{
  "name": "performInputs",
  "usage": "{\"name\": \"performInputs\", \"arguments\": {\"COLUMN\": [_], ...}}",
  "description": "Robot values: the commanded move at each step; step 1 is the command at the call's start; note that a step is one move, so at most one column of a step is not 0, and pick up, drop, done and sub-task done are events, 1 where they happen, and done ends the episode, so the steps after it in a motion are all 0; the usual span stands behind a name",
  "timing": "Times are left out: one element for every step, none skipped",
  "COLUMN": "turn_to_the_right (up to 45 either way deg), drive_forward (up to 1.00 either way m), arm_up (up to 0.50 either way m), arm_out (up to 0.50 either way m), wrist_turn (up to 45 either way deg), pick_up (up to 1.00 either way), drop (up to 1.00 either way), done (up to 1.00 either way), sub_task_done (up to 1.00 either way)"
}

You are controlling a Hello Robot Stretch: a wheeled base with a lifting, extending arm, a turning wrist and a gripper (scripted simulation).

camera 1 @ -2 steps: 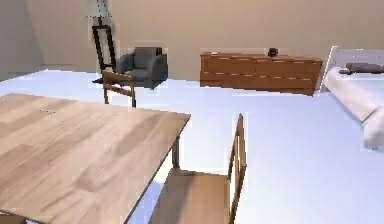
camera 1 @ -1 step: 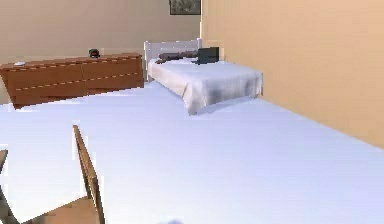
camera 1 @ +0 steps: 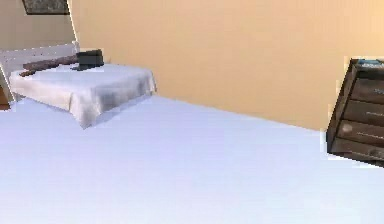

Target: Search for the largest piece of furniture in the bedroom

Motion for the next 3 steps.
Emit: {"name": "performInputs", "arguments": {"turn_to_the_right": [0.0, -45.0, -12.0], "drive_forward": [0.70, 0.00, 0.00], "arm_up": [0.00, 0.00, 0.00], "arm_out": [0.00, 0.00, 0.00], "wrist_turn": [0.0, 0.0, 0.0], "pick_up": [0.00, 0.00, 0.00], "drop": [0.00, 0.00, 0.00], "done": [0.00, 0.00, 0.00], "sub_task_done": [0.00, 0.00, 0.00]}}
